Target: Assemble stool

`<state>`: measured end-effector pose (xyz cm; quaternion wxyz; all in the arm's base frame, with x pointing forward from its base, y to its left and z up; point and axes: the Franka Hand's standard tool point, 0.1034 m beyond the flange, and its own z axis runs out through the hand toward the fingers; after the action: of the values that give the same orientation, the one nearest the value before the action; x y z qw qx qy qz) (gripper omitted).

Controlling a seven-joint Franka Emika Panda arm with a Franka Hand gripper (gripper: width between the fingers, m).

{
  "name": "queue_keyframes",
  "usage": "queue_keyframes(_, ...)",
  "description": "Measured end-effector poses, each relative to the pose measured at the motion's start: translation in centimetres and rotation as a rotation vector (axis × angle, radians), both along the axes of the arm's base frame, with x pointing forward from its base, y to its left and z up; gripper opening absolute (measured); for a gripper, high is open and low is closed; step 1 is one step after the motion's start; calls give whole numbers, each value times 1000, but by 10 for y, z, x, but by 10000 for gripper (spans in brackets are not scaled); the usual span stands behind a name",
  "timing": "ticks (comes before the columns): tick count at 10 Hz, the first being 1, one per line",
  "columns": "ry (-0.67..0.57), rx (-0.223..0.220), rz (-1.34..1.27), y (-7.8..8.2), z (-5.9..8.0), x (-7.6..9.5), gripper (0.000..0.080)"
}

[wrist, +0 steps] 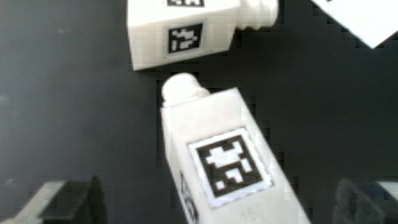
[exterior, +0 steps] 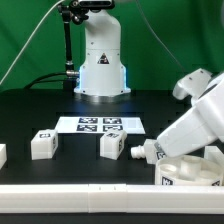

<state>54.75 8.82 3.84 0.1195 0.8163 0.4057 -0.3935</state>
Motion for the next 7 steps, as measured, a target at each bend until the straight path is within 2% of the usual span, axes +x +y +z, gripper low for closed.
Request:
queue_keyframes(3, -18, 23, 20, -1, -14, -5, 649)
queue_keyframes(6, -17, 22, 15, -4, -15, -5, 649)
queue_keyframes(7, -16, 23, 16, -3, -15, -6, 546)
